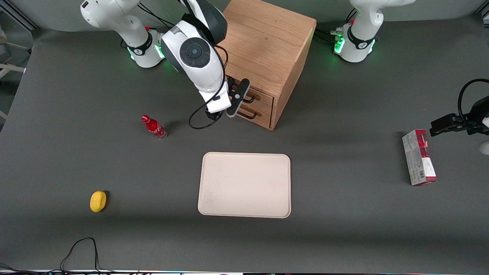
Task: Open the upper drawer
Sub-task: 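Pull the upper drawer handle outward from the cabinet with the right gripper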
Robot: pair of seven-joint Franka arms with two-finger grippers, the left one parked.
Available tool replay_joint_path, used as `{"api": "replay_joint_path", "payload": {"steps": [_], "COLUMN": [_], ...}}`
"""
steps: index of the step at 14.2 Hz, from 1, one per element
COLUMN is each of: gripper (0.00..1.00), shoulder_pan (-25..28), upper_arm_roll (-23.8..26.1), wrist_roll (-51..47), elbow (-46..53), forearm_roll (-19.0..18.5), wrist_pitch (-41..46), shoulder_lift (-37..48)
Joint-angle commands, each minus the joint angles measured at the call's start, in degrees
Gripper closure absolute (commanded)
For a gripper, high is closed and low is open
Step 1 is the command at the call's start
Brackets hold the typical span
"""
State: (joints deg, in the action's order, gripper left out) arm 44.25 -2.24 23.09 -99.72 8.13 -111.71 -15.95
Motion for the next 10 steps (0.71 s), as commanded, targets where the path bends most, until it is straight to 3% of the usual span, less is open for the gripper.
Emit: {"api": "replay_joint_path", "payload": {"steps": [1,10], "gripper": [0.00,0.00], "shoulder_pan": [-0.66,-4.79], "upper_arm_roll": [-0.48,-1.36], "wrist_roll": [0.73,2.04], "elbow": [3.03,10.24], "forearm_roll": [-1.54,-1.72], "wrist_pitch": [-1.40,-0.52], "shoulder_lift": [-3.03,-7.95]}}
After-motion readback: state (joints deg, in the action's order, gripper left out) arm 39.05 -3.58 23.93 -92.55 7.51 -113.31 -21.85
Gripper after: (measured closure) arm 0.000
